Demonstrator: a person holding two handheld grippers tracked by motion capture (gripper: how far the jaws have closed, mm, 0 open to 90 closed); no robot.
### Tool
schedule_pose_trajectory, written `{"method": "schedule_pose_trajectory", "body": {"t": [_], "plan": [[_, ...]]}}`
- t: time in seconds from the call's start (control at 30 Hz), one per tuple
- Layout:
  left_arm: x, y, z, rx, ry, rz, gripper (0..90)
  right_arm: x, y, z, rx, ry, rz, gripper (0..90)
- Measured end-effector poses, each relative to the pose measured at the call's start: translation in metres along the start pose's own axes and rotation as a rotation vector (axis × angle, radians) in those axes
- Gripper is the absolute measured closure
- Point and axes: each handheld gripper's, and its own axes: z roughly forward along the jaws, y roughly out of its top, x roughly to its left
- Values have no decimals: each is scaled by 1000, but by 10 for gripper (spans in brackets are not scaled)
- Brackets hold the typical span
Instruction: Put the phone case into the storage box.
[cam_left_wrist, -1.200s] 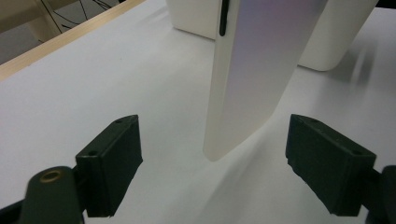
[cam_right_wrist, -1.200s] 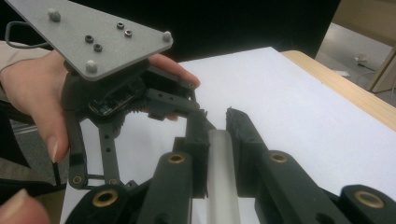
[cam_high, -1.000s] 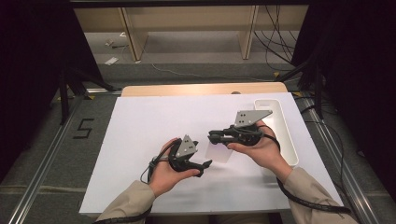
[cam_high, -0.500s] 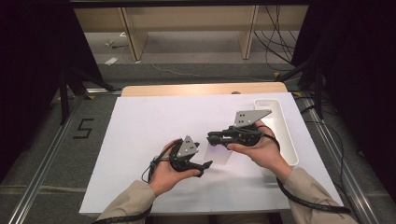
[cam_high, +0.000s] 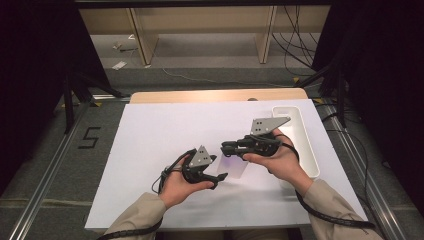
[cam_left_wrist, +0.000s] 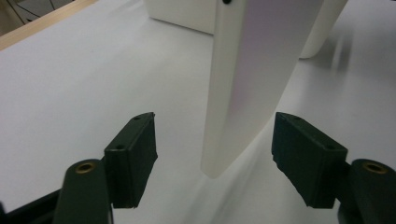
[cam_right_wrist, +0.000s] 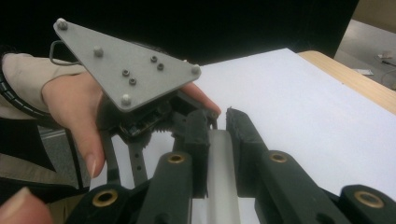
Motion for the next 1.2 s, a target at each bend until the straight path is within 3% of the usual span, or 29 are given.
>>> {"method": "schedule_pose_trajectory", "body": {"t": [0.23,0.47,0.7,1.2], "plan": [[2,-4,6,8,-42,10,377,0,0,0,-5,7,8,801],[1,-2,7,-3,-104,39,547,1,1,1,-16,22,13,801],[2,1,4,-2,-112,42,624,1,0,0,-32,14,20,801],[3,5,-2,21,-119,36,738,-2,0,-3,-54,46,28,790]]}}
